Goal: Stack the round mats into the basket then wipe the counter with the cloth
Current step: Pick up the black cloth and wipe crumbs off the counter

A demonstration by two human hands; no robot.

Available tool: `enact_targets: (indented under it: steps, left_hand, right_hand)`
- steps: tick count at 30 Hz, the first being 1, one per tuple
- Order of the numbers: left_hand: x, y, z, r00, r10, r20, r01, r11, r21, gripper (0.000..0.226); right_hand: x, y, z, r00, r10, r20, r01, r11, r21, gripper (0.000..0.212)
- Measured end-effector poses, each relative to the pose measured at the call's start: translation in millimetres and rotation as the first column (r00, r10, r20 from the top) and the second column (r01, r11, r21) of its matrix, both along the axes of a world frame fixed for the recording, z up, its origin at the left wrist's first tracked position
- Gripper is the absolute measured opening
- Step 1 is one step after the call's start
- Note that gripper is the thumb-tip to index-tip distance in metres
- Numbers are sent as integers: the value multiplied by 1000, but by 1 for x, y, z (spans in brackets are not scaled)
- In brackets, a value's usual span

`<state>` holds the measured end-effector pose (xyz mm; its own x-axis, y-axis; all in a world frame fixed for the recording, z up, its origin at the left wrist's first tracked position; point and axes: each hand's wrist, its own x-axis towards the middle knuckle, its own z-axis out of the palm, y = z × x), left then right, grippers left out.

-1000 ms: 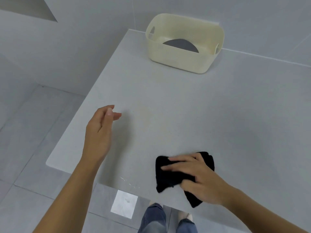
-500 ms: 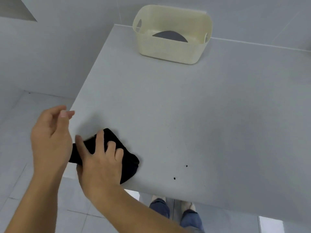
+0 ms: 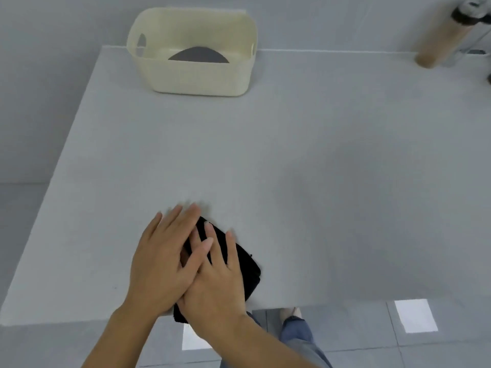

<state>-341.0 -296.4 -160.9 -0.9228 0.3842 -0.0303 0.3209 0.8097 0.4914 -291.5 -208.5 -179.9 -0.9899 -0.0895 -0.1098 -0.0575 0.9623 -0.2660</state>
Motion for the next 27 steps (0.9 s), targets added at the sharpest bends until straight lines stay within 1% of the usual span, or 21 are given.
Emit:
enact_targets:
  steps: [2,5,8,11,13,15,19,24,27]
  left_hand:
    - [2,25,-4,989,-145,-14,145,989,-6,59]
    - [3,67,-7,956,-288,-54,290,957,29,53]
    - [3,110,-11,918,-387,-91,390,920,29,50]
    - [5,160,-11,878,-468,-97,470,883,-7,51]
    - [8,197,-10,854,-512,-97,510,859,-37,53]
    - [13,232,-10,837,-539,-96,537,842,-50,55]
    - [23,300,-10,812,-576,-92,573,818,-59,56]
    - [37,374,-11,814,-573,-99,567,820,-82,56]
    - [39,412,-12,819,-563,-113,561,826,-52,59]
  right_hand:
    - [6,25,1,998,-60,-6,60,998,29,68]
    - [15,65,3,985,-173,-10,173,985,19,57]
    - [25,103,0,970,-242,-30,242,970,17,54]
    - [35,147,-2,952,-302,-45,305,951,57,53]
    - [43,180,-2,933,-358,-50,360,930,68,51]
    - [50,211,-1,915,-402,-42,404,911,83,55]
    - [65,275,-5,894,-446,-45,448,888,100,55]
    - [76,351,-2,879,-467,-95,474,877,80,53]
    - [85,398,-2,864,-487,-125,498,865,69,50]
